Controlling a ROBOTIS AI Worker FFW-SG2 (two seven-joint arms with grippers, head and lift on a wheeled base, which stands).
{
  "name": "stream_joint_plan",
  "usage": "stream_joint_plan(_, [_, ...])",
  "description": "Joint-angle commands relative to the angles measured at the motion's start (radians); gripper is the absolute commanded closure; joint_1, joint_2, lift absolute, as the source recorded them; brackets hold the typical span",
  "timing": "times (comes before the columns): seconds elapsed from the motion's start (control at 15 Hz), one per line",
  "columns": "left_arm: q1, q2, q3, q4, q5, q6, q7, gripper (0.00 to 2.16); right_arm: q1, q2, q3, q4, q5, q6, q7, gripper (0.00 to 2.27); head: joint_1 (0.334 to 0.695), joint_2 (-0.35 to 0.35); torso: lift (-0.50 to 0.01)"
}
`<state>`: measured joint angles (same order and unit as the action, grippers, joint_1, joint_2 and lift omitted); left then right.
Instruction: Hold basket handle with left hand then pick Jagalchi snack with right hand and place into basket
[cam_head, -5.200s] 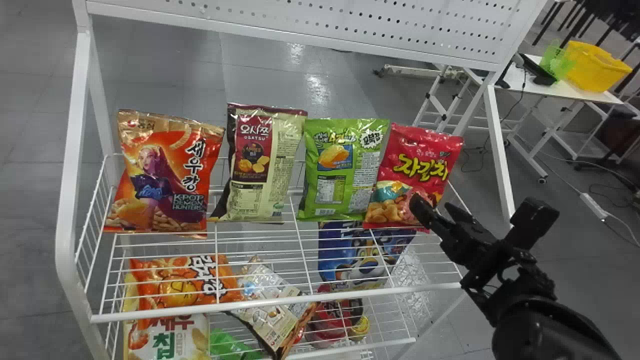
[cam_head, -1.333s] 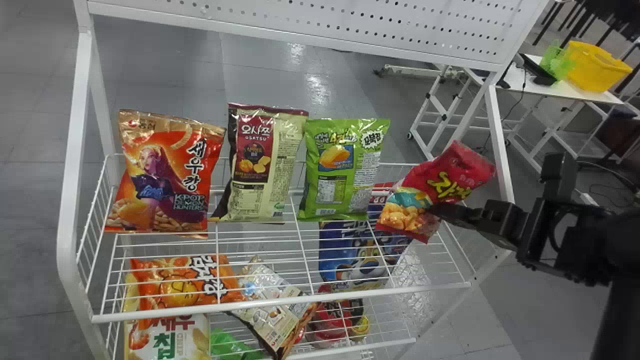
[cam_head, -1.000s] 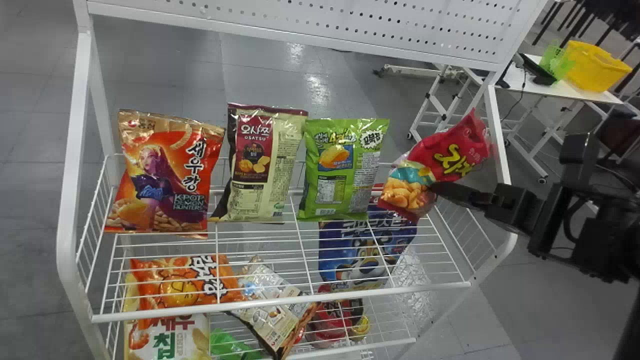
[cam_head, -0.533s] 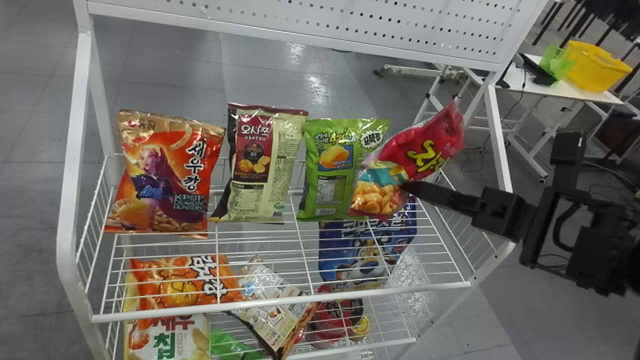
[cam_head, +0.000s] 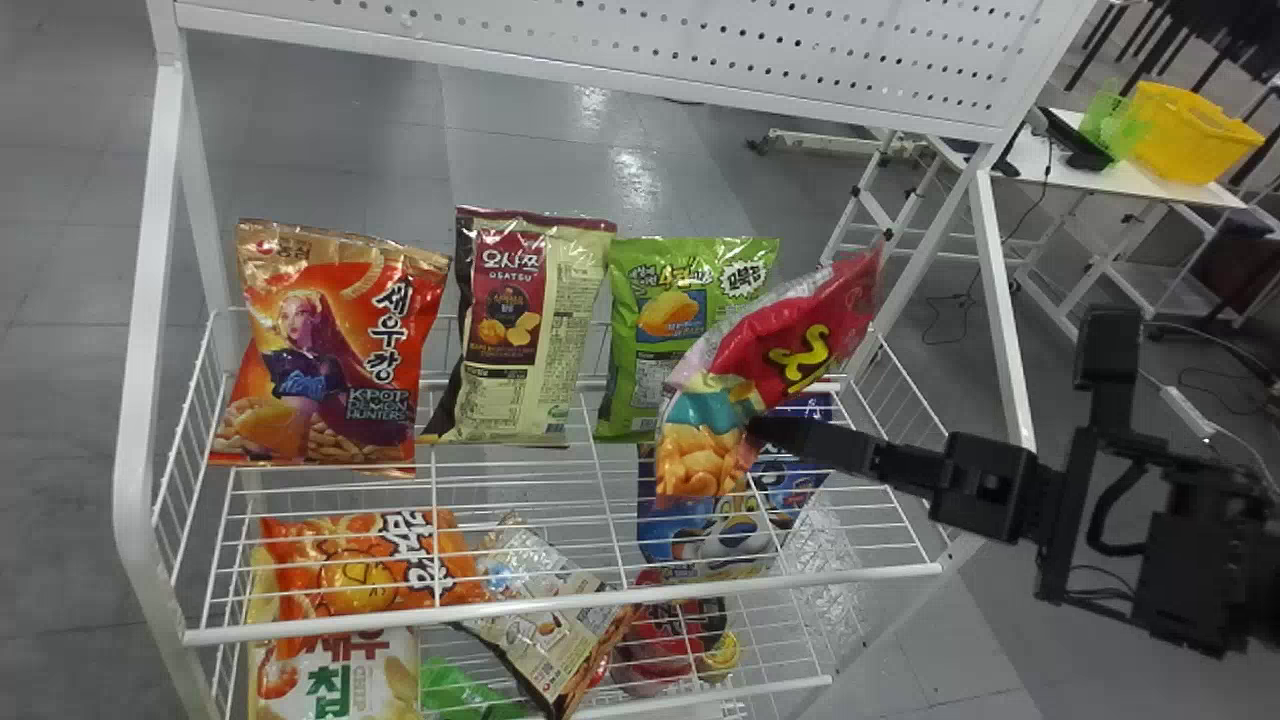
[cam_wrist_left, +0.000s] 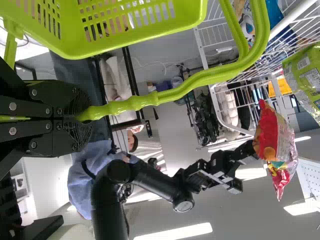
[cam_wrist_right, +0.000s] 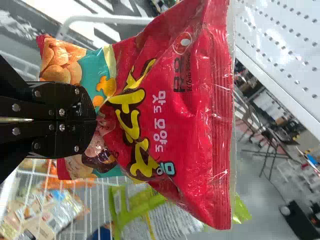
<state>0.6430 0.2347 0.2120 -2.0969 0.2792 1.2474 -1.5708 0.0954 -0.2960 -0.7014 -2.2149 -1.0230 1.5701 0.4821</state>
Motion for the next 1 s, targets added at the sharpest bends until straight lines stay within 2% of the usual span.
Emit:
stream_joint_plan(0.0, [-0.005,0.000,0.004,-0.003,0.000,0.001,-0.010,2.15,0.037,0.000,-0.001,-0.008,-0.035,0.002,0.027,2.25,0.695,-0.335,-0.008])
stream_joint_plan(0.47, [-0.016,0.000,0.003,-0.006,0.005,0.010,-0.010,2.15,0.165,0.006,0.014,-0.014,-0.098,0.002,0.153,2.25,0.695,-0.283,-0.008])
stream_joint_plan(0.6, [-0.020,0.000,0.004,-0.006,0.006,0.013,-0.010,2.15,0.188,0.029,0.043,-0.011,-0.104,0.002,0.179,2.25,0.695,-0.267,-0.008])
stream_joint_plan(0.8, [-0.031,0.000,0.013,-0.015,0.006,0.040,-0.010,2.15,0.204,0.067,0.120,0.015,-0.023,0.002,0.227,2.25,0.695,-0.223,-0.008])
stream_joint_plan(0.93, [-0.037,0.000,0.020,-0.031,0.008,0.059,-0.010,2.15,0.211,0.074,0.181,0.027,0.037,0.002,0.228,2.25,0.695,-0.168,-0.008])
